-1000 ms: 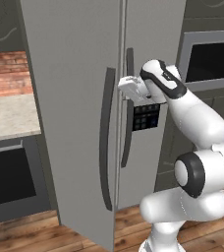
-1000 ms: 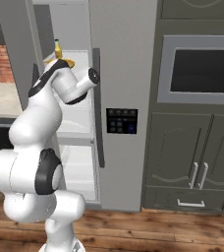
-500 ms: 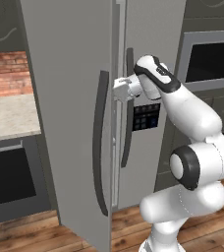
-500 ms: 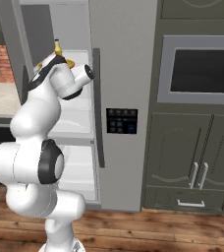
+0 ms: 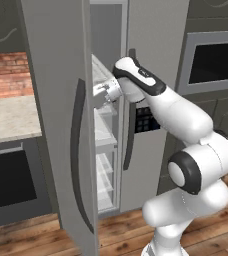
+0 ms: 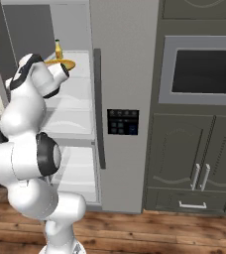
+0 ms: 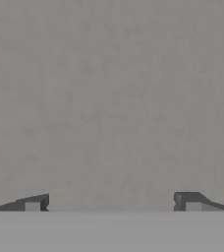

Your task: Retrieve the steak from the fridge and place it on the saucepan with marinade on the stove.

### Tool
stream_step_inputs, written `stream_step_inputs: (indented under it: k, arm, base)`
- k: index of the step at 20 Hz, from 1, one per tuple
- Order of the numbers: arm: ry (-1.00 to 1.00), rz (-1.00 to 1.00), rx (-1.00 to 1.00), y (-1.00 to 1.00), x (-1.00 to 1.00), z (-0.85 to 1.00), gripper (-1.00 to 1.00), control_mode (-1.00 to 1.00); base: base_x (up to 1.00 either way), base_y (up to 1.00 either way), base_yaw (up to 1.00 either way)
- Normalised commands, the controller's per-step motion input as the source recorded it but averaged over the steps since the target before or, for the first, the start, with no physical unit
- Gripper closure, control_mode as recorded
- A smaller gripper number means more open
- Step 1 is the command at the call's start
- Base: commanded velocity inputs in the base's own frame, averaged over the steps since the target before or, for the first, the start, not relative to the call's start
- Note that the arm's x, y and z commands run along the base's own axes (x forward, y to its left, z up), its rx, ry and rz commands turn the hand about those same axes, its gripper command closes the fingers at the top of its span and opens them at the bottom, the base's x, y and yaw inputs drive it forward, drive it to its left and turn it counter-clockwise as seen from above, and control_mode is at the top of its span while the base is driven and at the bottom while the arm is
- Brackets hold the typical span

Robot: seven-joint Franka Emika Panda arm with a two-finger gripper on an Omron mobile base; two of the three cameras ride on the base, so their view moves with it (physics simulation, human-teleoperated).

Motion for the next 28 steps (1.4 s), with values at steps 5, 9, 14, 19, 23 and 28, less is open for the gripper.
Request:
stream_step_inputs:
  k: [5,9,14,19,23,28]
  arm:
    - [-0.07,0.04,0.09,0.92,-0.26,0.0,-1.0,-1.0]
    - [0.01,-0.02,0.13,0.45,0.0,-0.04,-1.0,-1.0]
    - [0.0,0.0,0.0,0.0,0.0,0.0,-1.0,-1.0]
    - [0.0,-0.03,0.0,-0.3,0.0,0.04,-1.0,-1.0]
    - [0.07,-0.11,0.0,-0.98,-0.02,0.48,-1.0,-1.0]
    - [0.13,-0.15,-0.03,-1.0,-0.09,0.59,-1.0,-1.0]
  base:
    - [0.0,0.0,0.0]
    - [0.0,0.0,0.0]
    - [0.0,0.0,0.0]
    - [0.0,0.0,0.0]
    - [0.0,0.0,0.0]
    - [0.0,0.0,0.0]
